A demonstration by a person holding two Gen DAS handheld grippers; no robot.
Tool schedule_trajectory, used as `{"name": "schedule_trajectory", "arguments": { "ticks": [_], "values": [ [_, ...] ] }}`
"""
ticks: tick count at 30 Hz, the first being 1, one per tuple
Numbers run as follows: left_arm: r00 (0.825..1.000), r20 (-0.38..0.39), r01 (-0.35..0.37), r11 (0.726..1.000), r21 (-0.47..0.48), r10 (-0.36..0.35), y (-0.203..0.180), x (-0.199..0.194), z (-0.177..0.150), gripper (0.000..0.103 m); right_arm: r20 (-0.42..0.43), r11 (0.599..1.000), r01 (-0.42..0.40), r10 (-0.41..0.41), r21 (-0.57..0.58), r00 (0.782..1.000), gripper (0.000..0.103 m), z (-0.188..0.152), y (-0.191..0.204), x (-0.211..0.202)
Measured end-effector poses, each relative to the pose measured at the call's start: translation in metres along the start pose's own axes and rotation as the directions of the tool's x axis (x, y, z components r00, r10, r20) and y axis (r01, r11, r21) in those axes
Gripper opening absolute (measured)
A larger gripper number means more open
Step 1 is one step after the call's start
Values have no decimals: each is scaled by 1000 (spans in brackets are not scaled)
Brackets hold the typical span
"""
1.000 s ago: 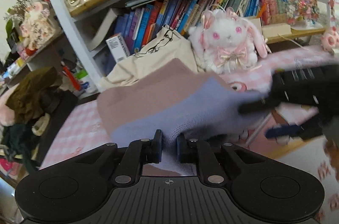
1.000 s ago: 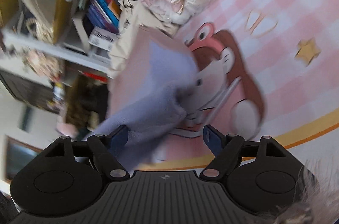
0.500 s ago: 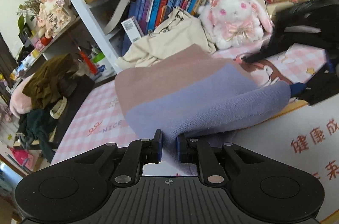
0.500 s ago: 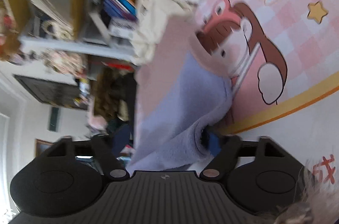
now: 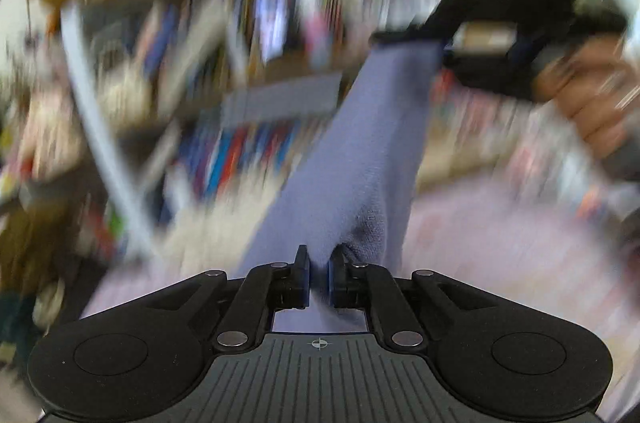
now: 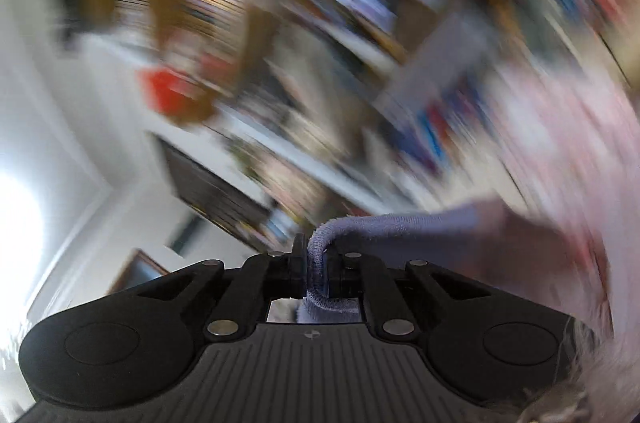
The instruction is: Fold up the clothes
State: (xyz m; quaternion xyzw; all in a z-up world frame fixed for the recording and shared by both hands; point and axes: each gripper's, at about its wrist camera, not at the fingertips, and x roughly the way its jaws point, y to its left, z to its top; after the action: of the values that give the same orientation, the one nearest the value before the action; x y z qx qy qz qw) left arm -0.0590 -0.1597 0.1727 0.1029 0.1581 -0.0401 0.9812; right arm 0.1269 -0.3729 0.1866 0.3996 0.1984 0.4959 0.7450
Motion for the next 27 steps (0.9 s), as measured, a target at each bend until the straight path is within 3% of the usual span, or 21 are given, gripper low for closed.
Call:
{"name": "schedule_trajectory", "arguments": {
  "ticks": [2,4,5,7,9,11,12,14,17,19,20,26,27],
  "values": [
    [987,152,65,997,-49,-57,9,-29,38,8,61,993,-80,86,-86,994,7,28,31,-5],
    [956,273,150,981,-126,-111,26,-54,61,8,114,972,-154,175,-176,978,7,57,62,-10],
    [940,314,189,969,-161,-131,36,-62,67,8,137,957,-187,221,-221,966,7,71,77,-13],
    [930,332,240,943,-231,-156,52,-65,65,8,114,954,-159,193,-253,975,7,76,89,3],
    [944,281,259,919,-298,-175,65,-51,47,9,61,968,-90,106,-233,992,7,65,79,26],
    [981,134,175,927,-331,-137,74,-18,15,9,0,981,24,-24,-193,1000,7,42,50,54],
    [991,45,131,933,-337,-122,78,0,-6,10,-39,978,98,-107,-184,993,7,27,32,69],
    [988,-134,30,941,-336,-79,86,35,-51,13,-124,950,253,-278,-180,953,7,-8,-8,101],
    [928,-372,-135,951,-278,23,101,71,-114,14,-242,870,443,-488,-219,839,7,-68,-66,143],
    [897,-434,-203,947,-250,77,110,71,-136,13,-243,844,492,-534,-216,810,7,-86,-85,159],
    [893,-444,-206,946,-251,77,115,67,-142,13,-239,832,513,-553,-213,798,7,-93,-93,166],
    [901,-430,-176,953,-247,55,126,52,-151,28,-212,784,562,-616,-266,759,8,-88,-108,228],
    [901,-432,-167,956,-242,48,123,54,-152,30,-218,778,559,-621,-287,753,14,-86,-111,239]
  ]
}}
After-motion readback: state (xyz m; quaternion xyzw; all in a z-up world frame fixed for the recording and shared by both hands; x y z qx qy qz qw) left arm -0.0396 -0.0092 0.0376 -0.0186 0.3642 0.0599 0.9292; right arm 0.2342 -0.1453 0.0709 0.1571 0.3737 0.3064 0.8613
